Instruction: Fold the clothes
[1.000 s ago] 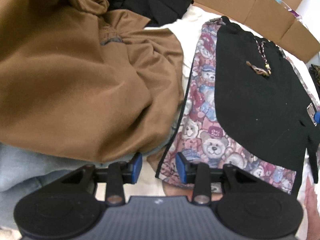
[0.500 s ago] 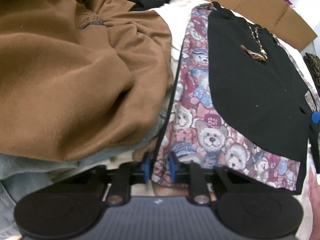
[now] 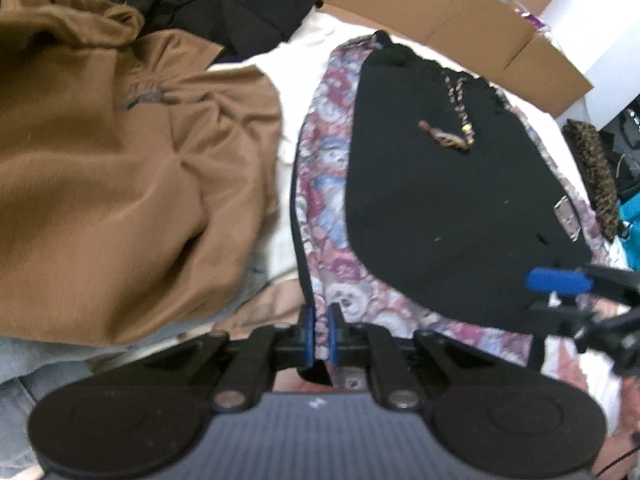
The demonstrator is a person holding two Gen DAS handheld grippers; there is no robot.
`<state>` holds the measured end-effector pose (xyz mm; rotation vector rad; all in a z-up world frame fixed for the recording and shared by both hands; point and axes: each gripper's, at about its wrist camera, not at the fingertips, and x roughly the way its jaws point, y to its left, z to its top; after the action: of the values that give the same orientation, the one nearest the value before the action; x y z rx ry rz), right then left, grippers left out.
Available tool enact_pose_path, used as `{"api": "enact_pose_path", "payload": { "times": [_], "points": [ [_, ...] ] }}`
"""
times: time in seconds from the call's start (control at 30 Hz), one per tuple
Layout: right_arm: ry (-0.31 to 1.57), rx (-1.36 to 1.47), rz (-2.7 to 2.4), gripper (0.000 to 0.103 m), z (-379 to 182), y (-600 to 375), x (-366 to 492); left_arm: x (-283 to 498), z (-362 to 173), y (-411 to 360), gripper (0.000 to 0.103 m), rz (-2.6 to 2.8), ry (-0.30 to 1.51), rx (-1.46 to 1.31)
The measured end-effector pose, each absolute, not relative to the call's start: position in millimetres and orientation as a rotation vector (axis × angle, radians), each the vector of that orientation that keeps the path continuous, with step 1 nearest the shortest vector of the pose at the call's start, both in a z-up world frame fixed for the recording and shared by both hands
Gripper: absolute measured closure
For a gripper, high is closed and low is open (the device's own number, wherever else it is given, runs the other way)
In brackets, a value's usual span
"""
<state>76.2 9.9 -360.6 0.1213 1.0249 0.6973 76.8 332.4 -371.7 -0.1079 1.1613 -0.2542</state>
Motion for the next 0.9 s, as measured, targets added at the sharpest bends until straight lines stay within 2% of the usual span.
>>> {"api": "enact_pose_path", "payload": {
  "times": [0.3, 0.7, 0.9],
  "points": [
    [0.987, 0.106, 0.757, 0.025, -355.5, 25.4, 67.2, 87.9, -343.4, 306.5, 0.095, -0.334, 1.133, -0.184],
    [0.924, 0.069, 0.779, 0.025, -348.2, 45.2, 63.7, 110.4, -334.8, 278.1, 0.095, -0.433, 1.173, -0.374],
    [0.906, 0.031, 0.719, 0.038, -352.5, 49.1, 67.5, 118.2, -338.7, 267.2, 0.095, -0.461, 1.201, -0.451]
  ]
}}
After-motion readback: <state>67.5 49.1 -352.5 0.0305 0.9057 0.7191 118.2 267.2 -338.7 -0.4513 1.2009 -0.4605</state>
